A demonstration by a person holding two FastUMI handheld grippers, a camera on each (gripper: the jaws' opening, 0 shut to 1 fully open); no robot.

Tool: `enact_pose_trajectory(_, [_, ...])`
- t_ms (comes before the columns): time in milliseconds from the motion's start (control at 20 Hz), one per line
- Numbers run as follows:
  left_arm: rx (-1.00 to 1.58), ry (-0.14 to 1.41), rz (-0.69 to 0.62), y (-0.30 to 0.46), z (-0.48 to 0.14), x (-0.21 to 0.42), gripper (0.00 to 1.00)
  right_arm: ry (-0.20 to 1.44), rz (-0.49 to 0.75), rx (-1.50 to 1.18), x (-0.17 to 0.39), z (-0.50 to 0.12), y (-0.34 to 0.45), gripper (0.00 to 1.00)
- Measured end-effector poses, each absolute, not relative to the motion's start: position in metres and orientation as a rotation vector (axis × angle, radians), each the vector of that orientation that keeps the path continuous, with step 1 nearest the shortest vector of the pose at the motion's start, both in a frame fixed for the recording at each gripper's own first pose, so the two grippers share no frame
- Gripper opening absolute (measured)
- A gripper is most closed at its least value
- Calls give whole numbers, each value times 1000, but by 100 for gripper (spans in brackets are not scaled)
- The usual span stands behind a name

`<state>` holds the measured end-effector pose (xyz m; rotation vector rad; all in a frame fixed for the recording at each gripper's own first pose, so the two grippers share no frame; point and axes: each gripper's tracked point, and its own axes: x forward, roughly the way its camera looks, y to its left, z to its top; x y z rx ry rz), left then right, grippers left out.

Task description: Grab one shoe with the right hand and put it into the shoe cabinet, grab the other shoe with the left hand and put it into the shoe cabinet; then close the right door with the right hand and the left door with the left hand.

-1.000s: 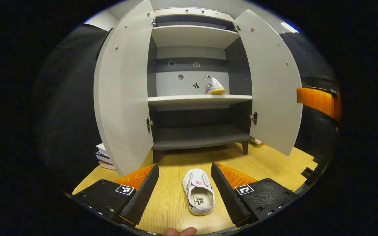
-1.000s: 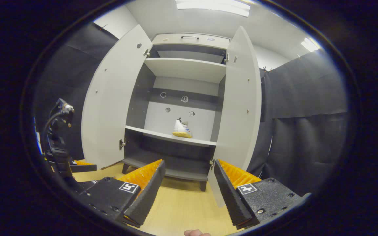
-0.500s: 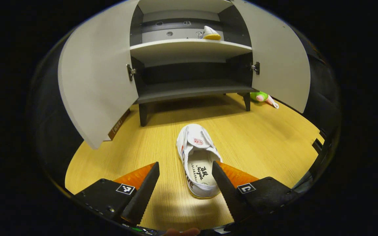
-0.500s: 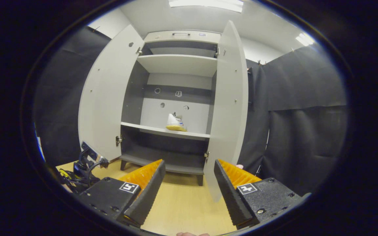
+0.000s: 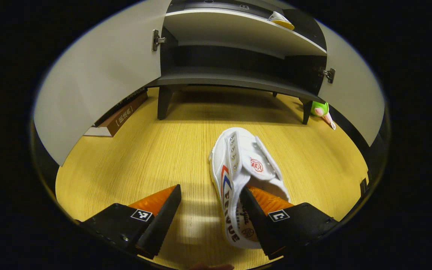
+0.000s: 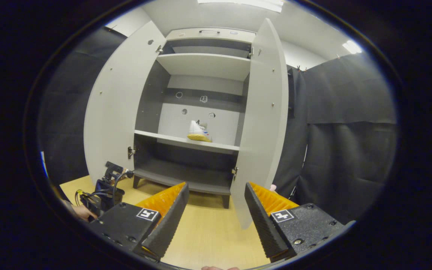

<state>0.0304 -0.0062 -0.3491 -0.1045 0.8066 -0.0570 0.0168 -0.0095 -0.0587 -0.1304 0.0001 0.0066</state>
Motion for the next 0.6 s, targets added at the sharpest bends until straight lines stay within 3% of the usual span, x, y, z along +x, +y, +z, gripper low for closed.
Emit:
enact_pose_trajectory(250, [-97,761,-49,-3,-354,60,94,25,-8,-114,34,-61,-12,94])
enact_pose_trajectory(400, [-99,731,-52,-7,-353,68,83,35,-18,-128,42,-63,-12,94])
enact_pose_trajectory(500, [-115,709,-56,-15,-353,71,69,46,-16,-129,46,-65,-11,94])
enact_pose_trajectory(550, [-116,694,-40,-14,-352,75,43,52,-15,-131,48,-67,-9,94])
enact_pose_trajectory(600, [-129,677,-29,-17,-350,77,37,59,-16,-137,49,-68,-9,94])
